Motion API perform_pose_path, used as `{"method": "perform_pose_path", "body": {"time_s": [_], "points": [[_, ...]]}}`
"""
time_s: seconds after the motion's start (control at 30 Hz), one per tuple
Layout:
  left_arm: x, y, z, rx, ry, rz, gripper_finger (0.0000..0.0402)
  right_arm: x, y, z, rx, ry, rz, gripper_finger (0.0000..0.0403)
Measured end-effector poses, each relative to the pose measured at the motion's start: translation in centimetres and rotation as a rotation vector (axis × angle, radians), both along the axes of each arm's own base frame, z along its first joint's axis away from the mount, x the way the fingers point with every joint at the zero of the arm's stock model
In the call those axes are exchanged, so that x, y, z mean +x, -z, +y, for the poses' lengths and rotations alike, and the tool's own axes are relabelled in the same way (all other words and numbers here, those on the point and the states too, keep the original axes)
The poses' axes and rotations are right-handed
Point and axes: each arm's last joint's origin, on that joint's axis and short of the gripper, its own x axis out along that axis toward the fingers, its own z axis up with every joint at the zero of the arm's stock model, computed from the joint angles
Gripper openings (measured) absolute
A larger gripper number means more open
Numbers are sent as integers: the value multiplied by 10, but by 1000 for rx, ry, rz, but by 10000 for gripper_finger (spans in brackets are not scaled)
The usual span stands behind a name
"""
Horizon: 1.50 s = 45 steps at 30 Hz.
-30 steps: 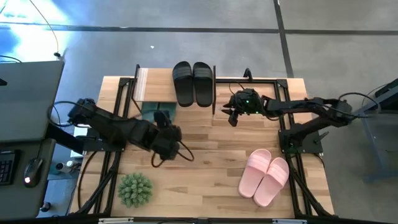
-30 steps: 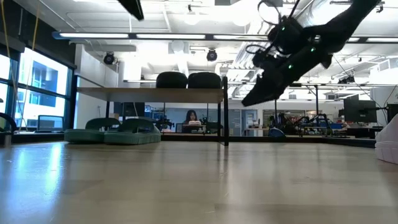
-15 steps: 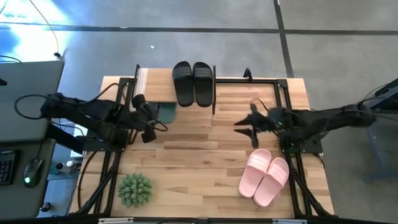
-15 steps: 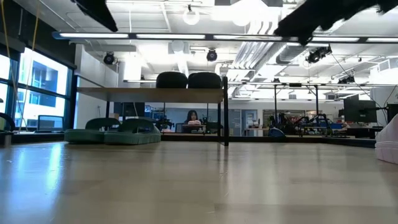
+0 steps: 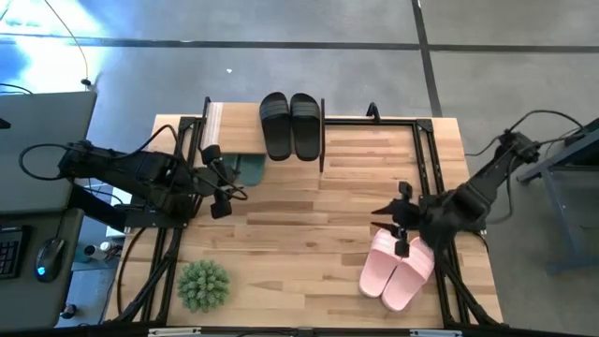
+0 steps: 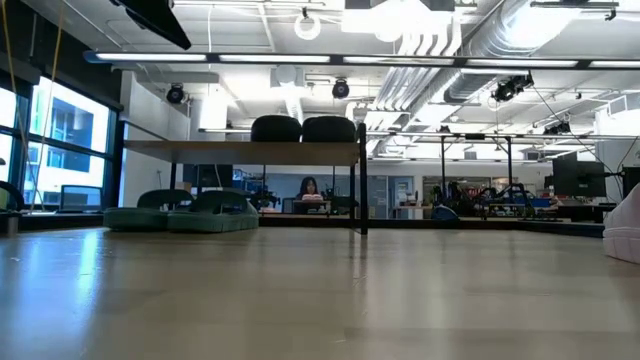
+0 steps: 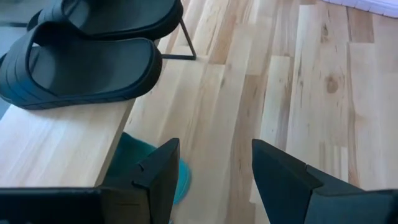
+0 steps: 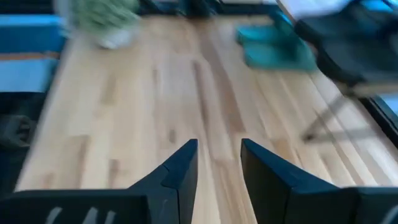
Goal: Pick and place slides into the shelf
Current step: Put the left pink slide under the shelf
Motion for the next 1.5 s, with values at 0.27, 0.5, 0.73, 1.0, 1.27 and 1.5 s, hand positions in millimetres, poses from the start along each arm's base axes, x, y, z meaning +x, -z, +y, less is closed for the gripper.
{"method": "perform_pose_path", "body": {"time_s": [0.27,0.5,0.73,1.0,1.27,1.5], "points": [[0,0,0,0,0,1,184,31,-10,58,-37,260,254,115],[0,1,-1,-28,23,6,184,73,2,108,-24,334,492,114],[0,1,-1,-29,24,9,184,96,36,127,91,421,716,100],[0,1,-1,-14,40,20,184,81,68,135,224,632,932,80],[0,1,-1,0,56,30,184,62,83,143,221,772,908,78],[0,1,-1,2,58,30,184,56,103,134,124,787,938,78]]}}
